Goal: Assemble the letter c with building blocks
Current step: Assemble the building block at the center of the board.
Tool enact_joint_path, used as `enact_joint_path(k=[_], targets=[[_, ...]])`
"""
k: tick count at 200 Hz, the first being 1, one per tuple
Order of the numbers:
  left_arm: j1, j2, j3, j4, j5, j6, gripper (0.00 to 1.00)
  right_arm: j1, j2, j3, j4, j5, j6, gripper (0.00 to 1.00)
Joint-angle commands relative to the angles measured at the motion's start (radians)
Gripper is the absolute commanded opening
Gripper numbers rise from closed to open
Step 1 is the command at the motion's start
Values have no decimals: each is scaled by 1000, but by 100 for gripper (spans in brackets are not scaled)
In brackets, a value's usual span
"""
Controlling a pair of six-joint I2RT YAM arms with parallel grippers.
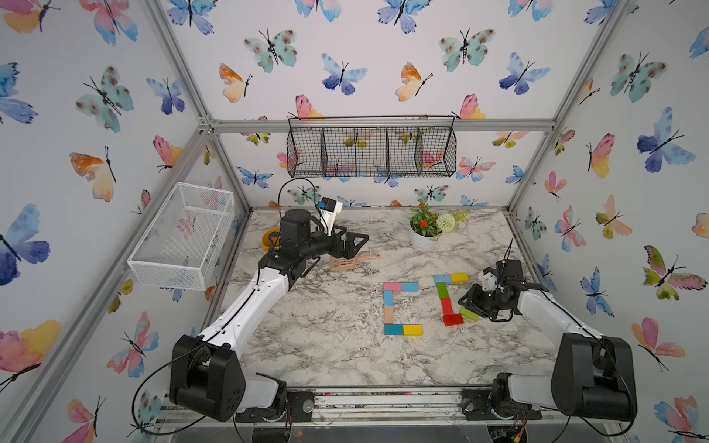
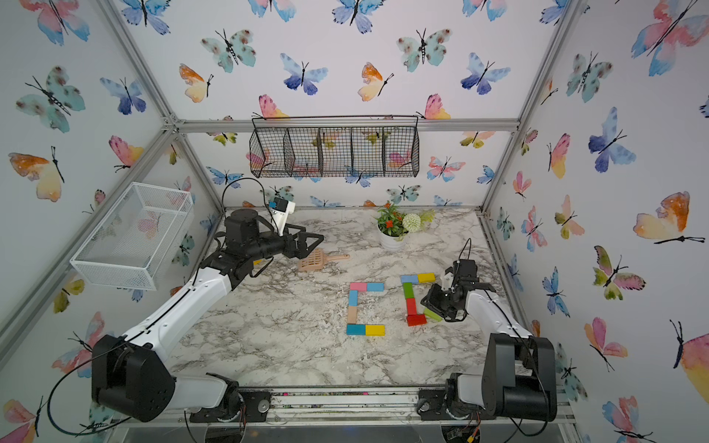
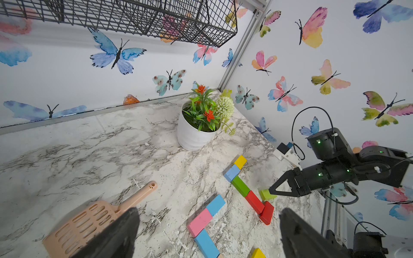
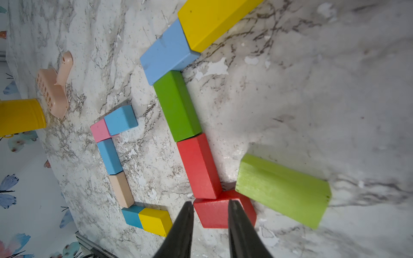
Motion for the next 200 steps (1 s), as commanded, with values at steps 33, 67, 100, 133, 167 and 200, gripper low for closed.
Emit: enact_joint_path(k=[33, 67, 100, 133, 167, 200], targets=[[11, 1, 13, 21, 21, -10, 98, 6, 61, -12, 58, -42, 10, 15], [14, 1, 13, 22, 20, -12, 98, 8, 80, -23, 75, -50, 13, 6], [16, 0, 13, 22, 22, -13, 98, 11, 91, -32, 74, -42, 10, 3], [19, 0, 13, 22, 25, -15, 98, 13, 96, -32, 58, -27, 2, 3], [22, -3, 13, 25, 33, -18, 98, 12, 88, -25, 30, 17, -8, 3], [24, -7, 8, 30, 33, -19, 98, 13, 101, -18, 22, 40, -15, 3]])
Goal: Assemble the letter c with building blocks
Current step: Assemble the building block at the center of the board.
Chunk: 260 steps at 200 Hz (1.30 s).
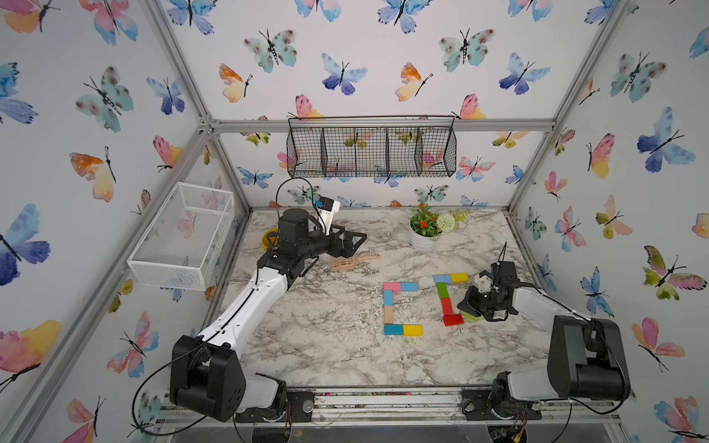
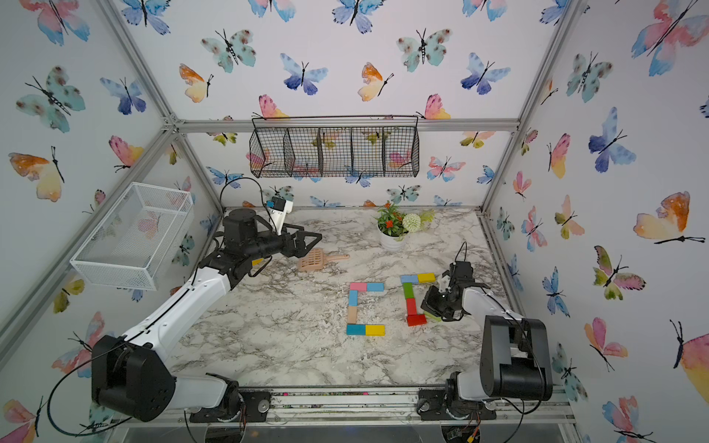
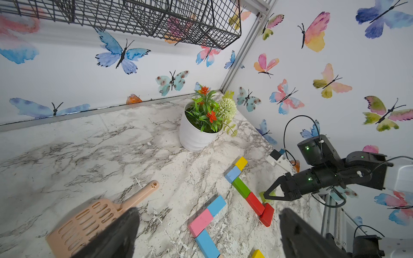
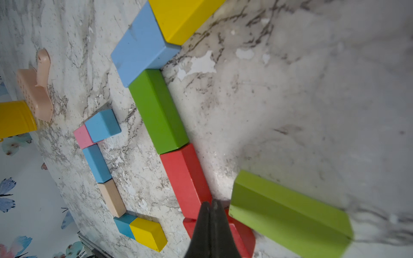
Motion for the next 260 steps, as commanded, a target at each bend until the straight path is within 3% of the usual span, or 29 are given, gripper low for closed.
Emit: enact_joint_path(k=[1, 99, 166, 260], targets=[[9, -7, 8, 28, 28, -7, 98, 6, 13, 2, -43, 37, -19, 3], [12, -10, 7, 33, 36, -10, 98, 5, -11, 55, -126, 136, -44, 3], [22, -14, 5, 37, 40, -16, 98, 26, -31, 55, -29, -44, 12, 4], [22, -11, 2, 43, 42, -21, 98, 26, 78, 41, -2, 13, -14, 9]])
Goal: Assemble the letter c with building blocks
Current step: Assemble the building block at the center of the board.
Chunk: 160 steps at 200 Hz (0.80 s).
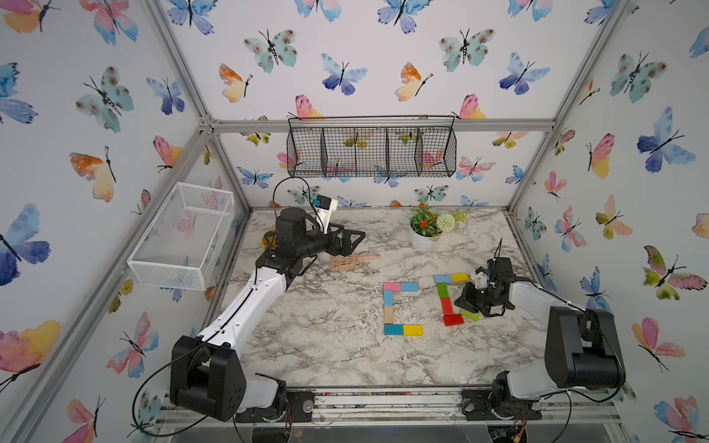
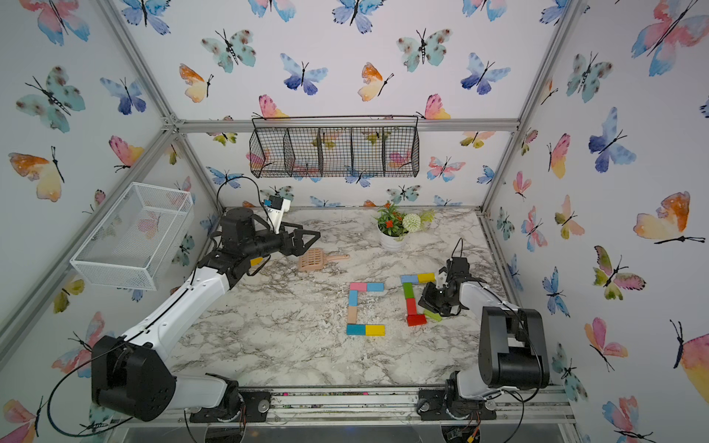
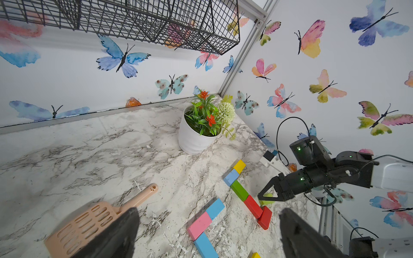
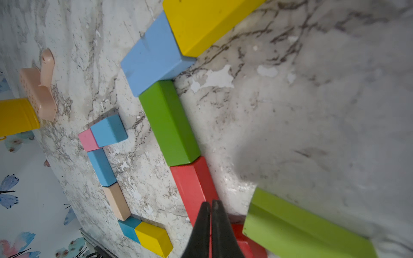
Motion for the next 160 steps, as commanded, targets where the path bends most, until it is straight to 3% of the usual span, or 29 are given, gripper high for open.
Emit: enact_joint_path(k=[1, 118, 160], targets=[[5, -11, 2, 23, 21, -3, 98, 3, 7, -9, -14, 32, -19, 9], [8, -16, 1, 25, 22, -4, 98, 3, -24, 15, -132, 173, -68, 9], [8, -17, 0, 26, 23, -3, 98, 3, -96, 64, -143, 87, -57, 8]])
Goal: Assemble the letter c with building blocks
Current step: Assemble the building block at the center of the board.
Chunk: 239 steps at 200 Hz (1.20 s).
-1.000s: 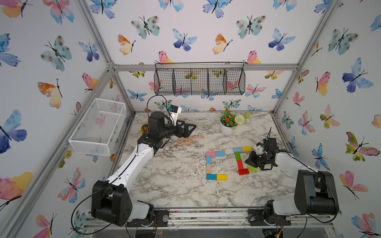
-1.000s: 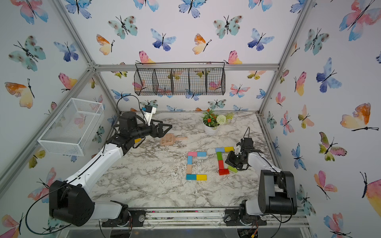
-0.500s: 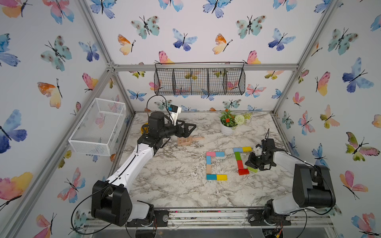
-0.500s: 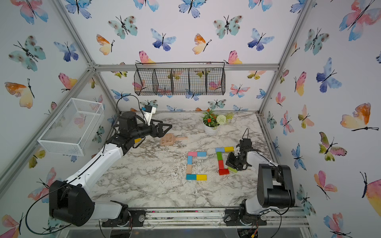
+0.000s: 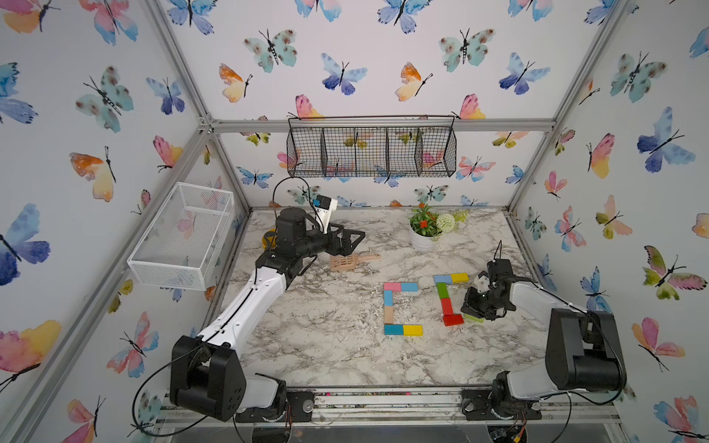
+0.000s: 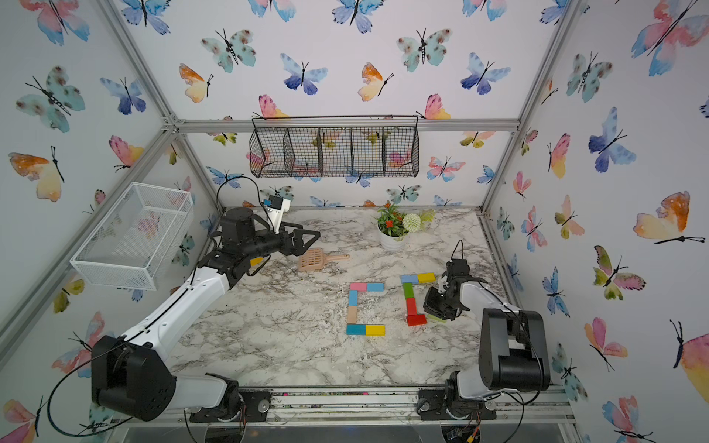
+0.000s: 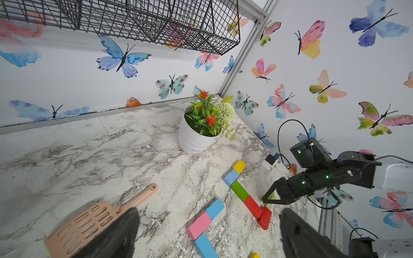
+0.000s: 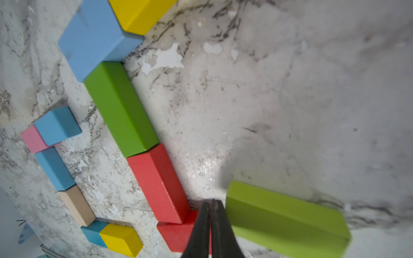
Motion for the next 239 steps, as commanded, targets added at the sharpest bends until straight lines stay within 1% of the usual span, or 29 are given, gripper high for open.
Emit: enact_joint_path(k=[1, 28, 43, 71, 142, 239], targets=[[7, -17, 0, 26, 23, -1, 98, 3, -60, 57, -36, -38, -3, 8], [7, -19, -1, 26, 22, 1, 98, 4, -72, 131, -84, 4, -5, 7], [7, -19, 1, 26, 22, 1, 98, 3, -46, 166, -100, 32, -20, 7], [7, -19, -5, 29, 20, 3, 98, 2, 18, 206, -113, 40, -42, 6], [7, -19, -7, 28, 21, -3, 98, -13, 89, 168, -69, 55, -58, 6], [7, -20, -6, 28, 23, -3, 98, -27, 87, 90, -52, 60, -85, 5]])
